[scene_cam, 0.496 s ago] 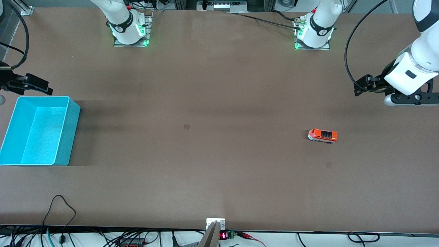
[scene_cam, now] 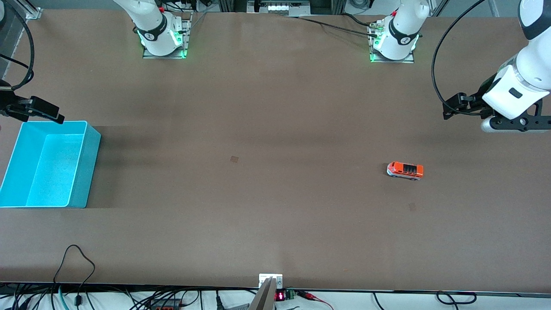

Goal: Wind up bus and store in blue box
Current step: 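Move the left gripper down toward the orange toy bus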

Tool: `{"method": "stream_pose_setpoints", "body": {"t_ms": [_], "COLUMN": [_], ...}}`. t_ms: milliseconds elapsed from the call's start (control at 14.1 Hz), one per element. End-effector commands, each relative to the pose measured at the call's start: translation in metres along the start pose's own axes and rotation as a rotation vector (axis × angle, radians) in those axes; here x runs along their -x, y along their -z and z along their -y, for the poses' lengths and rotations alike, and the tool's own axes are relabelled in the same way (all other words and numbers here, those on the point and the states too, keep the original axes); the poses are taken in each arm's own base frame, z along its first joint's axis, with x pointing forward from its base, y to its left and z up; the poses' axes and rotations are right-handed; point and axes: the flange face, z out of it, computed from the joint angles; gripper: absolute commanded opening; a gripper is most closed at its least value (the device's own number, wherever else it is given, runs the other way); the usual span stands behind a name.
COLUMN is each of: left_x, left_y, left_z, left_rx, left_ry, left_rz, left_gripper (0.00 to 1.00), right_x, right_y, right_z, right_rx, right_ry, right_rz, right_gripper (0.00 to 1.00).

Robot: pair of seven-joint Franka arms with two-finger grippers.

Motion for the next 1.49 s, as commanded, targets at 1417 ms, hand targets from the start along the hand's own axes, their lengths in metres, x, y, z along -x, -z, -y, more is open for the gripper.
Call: {"method": "stream_pose_setpoints", "body": {"t_ms": [1417], "left_x": [0.001], "left_y": [-0.100], "left_z": [-0.013], "left_rx": [0.150], "left_ry": [-0.936], "left_rz": [0.265], "left_gripper": [1.00], "right_x": [-0.028], "right_y": [-0.077], "right_z": [-0.011], "right_rx": [0.018], "right_ry": [-0.022], "right_rz": [0.127], "right_gripper": [1.00]}}
